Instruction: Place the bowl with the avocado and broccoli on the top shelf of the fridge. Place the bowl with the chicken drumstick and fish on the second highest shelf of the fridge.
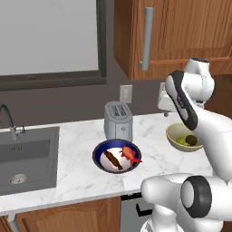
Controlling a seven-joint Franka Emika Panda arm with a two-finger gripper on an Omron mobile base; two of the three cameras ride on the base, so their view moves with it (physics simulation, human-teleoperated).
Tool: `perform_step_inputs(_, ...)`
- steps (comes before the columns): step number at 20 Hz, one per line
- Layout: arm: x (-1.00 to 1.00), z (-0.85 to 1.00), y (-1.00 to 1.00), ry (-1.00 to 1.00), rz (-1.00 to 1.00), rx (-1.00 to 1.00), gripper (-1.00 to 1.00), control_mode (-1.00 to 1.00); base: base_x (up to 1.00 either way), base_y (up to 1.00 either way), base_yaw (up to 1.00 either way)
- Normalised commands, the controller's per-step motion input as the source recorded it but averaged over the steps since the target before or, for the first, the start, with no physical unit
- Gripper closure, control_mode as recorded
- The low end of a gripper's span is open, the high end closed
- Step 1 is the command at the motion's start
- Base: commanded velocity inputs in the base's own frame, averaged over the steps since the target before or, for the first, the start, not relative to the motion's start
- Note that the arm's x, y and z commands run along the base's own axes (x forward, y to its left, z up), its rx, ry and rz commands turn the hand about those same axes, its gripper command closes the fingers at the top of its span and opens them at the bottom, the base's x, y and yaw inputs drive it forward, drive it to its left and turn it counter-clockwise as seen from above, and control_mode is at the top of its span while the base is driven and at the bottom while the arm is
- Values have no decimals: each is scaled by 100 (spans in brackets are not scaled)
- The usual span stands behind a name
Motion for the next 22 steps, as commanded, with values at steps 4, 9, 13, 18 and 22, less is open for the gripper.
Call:
perform_step_inputs(4, -20, -83, -100, 15, -53, 23, -100, -100, 0, 0, 0)
perform_step_inputs(9, -10, -63, -100, 18, -52, 31, -100, -100, 0, 0, 0)
perform_step_inputs(13, 0, -44, -63, 25, -44, 19, -100, -100, 0, 0, 0)
perform_step_inputs(18, 9, -22, -4, 23, -20, 2, -100, -100, 0, 0, 0)
perform_step_inputs(22, 31, -53, -4, 16, -13, -1, -100, -100, 0, 0, 0)
